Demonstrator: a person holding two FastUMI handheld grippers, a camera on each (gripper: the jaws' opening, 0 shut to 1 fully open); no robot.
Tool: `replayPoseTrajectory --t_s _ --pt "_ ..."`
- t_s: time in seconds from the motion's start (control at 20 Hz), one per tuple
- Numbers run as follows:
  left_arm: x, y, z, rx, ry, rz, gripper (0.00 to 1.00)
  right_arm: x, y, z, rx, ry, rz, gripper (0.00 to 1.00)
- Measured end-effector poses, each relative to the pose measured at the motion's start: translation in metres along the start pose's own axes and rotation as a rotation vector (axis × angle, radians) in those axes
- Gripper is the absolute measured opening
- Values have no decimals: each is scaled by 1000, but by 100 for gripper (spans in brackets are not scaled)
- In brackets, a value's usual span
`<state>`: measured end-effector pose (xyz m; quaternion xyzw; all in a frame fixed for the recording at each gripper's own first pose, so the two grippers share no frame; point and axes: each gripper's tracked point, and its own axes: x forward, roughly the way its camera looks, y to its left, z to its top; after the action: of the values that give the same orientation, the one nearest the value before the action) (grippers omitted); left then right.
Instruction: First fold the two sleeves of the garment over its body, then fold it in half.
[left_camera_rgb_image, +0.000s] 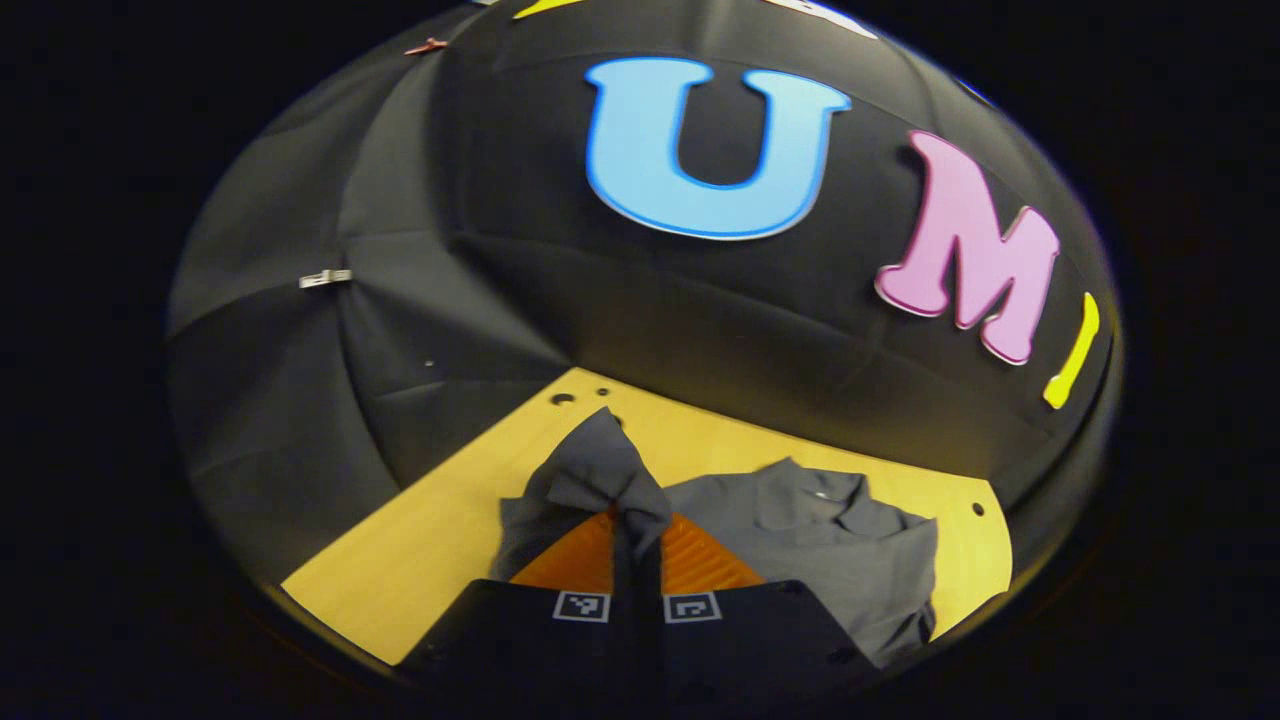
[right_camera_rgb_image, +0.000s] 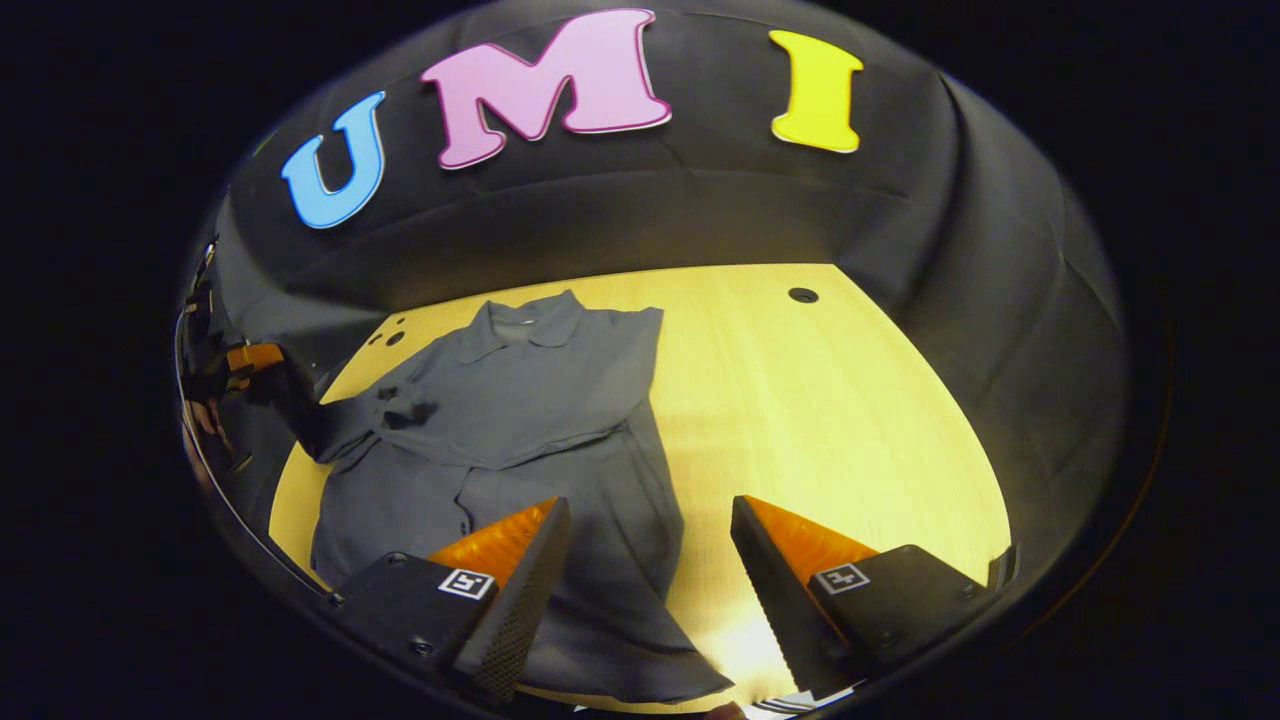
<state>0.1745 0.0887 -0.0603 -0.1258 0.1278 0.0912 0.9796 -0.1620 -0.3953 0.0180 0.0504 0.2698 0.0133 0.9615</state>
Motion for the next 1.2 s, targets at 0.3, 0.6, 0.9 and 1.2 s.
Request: replayPoseTrajectory --t_s 0.3,0.6,0.9,1.2 --pt "9 -139 -23 68 46 -227 5 -4 -39 -10 58 9 -38 99" --pt "12 -251 -73 123 135 -412 5 -4 -61 -20 105 29 -38 99" --pt "25 -308 -127 152 251 -471 6 -12 -72 -30 142 55 -20 99" --pt "31 -336 -163 195 315 -502 5 -19 -86 -37 125 73 -25 99"
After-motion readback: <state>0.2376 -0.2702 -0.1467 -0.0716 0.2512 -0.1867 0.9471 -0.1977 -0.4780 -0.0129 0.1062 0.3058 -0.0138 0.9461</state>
